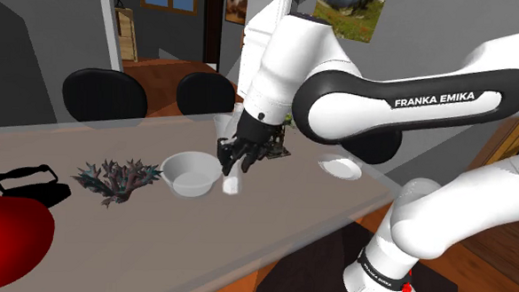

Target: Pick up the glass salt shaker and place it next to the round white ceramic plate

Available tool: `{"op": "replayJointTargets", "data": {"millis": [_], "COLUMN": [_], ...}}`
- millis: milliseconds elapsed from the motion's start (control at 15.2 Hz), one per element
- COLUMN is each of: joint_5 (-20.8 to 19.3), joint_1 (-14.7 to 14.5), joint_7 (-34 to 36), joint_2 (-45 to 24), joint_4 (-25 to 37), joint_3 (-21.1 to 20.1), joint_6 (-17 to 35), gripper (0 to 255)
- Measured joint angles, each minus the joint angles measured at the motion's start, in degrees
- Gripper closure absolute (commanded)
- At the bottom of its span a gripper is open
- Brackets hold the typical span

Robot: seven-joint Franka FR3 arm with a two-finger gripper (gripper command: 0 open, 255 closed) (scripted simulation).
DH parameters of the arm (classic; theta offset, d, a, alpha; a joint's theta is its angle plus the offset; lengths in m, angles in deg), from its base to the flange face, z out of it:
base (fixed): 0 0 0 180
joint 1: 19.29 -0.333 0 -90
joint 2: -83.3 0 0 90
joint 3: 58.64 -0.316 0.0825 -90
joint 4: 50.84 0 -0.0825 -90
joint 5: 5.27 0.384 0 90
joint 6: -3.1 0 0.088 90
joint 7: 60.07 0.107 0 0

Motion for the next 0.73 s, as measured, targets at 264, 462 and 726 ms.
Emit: {"op": "replayJointTargets", "data": {"millis": [264, 462, 726], "joint_5": [0.04, -0.41, -1.82], "joint_1": [0.07, 0.44, 1.81], "joint_7": [-6.08, -10.76, -16.95], "joint_2": [3.71, 6.79, 9.41], "joint_4": [-3.97, -6.74, -9.86], "joint_3": [5.76, 10.29, 16.03], "joint_6": [-0.49, -1.39, -1.63], "gripper": [255, 255, 255]}}
